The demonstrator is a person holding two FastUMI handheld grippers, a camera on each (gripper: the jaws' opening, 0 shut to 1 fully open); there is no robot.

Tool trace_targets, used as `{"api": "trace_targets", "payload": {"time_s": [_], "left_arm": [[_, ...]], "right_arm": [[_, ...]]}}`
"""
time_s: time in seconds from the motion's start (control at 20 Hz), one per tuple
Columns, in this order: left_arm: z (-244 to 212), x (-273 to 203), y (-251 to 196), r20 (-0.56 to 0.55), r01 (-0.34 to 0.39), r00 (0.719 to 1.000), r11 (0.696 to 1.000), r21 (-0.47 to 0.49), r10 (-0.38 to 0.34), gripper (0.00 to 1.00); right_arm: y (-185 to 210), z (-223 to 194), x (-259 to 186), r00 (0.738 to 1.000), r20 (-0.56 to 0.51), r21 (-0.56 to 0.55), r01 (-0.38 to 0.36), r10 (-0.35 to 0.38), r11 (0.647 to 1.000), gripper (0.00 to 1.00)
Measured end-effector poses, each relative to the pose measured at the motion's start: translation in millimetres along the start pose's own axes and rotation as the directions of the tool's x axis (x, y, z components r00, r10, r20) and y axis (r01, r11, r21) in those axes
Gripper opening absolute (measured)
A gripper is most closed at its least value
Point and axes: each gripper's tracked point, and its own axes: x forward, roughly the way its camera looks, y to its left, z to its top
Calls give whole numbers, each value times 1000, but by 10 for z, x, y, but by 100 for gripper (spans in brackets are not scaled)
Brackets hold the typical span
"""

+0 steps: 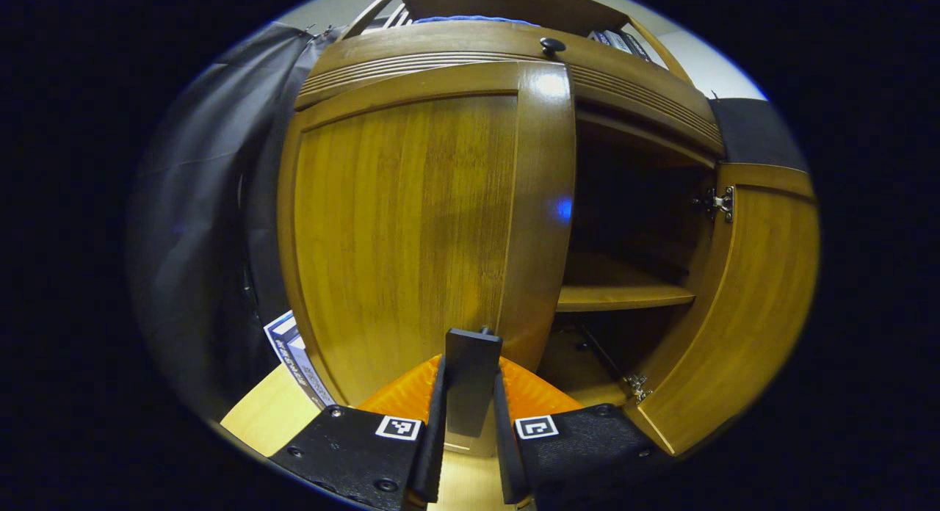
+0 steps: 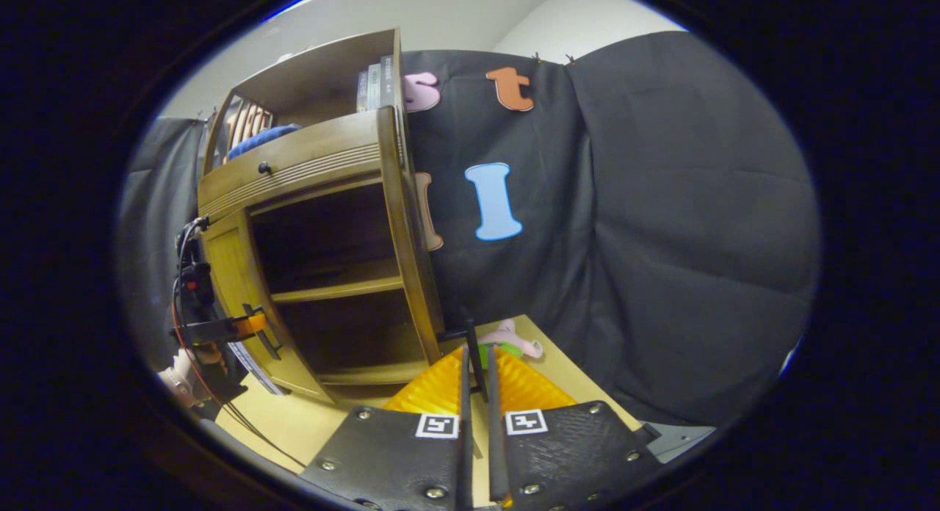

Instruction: Open the right door of the double-door shoe cabinet with the right hand, and open the left door with the left hand.

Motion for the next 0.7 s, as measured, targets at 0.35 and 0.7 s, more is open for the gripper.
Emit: {"api": "trace_targets", "payload": {"time_s": [0.35, 0.7], "left_arm": [[-44, -392, 225, 27, -72, 997, 997, -24, 73, 27], [-72, -735, 500, 57, -141, 988, 989, -38, 143, 23]], "right_arm": [[73, 9, -174, 995, -20, -29, -100, 100, 995, 9], [415, 34, -268, 964, -50, -98, -264, 260, 960, 9]]}}
